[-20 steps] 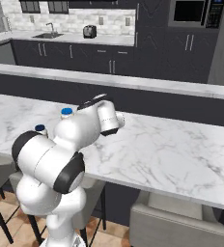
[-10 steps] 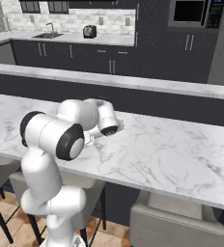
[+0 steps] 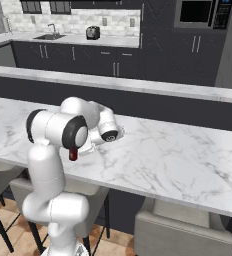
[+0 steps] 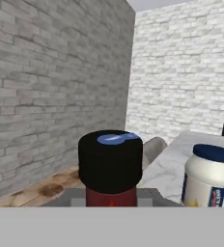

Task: Move the mayonnaise and condiment bottle from the cabinet to the dining counter.

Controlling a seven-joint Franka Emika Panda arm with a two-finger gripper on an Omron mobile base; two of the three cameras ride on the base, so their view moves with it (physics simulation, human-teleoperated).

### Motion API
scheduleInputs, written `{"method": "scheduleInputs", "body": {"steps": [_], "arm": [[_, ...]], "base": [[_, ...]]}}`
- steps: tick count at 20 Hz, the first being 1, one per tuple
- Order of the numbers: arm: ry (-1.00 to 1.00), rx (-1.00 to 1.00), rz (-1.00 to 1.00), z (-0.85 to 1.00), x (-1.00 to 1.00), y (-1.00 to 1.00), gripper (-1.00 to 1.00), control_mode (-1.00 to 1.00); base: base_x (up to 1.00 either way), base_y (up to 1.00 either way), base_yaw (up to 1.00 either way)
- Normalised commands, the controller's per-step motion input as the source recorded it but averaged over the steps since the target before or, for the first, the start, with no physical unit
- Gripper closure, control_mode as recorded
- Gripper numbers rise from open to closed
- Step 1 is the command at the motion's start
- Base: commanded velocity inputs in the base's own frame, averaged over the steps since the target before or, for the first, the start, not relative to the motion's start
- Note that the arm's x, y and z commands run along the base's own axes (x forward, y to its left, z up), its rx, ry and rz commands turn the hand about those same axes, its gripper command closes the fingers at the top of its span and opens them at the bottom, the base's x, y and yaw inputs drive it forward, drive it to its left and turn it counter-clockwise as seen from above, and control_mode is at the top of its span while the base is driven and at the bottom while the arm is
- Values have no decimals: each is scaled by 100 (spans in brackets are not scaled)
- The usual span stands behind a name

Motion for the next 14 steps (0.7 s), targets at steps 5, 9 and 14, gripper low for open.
{"method": "scheduleInputs", "body": {"steps": [5,9,14], "arm": [[0,-2,0,-33,39,28,100,-100],[0,-4,0,-30,43,25,100,-100],[0,-7,0,-30,42,22,100,-100]], "base": [[0,0,0],[0,0,0],[0,0,0]]}}
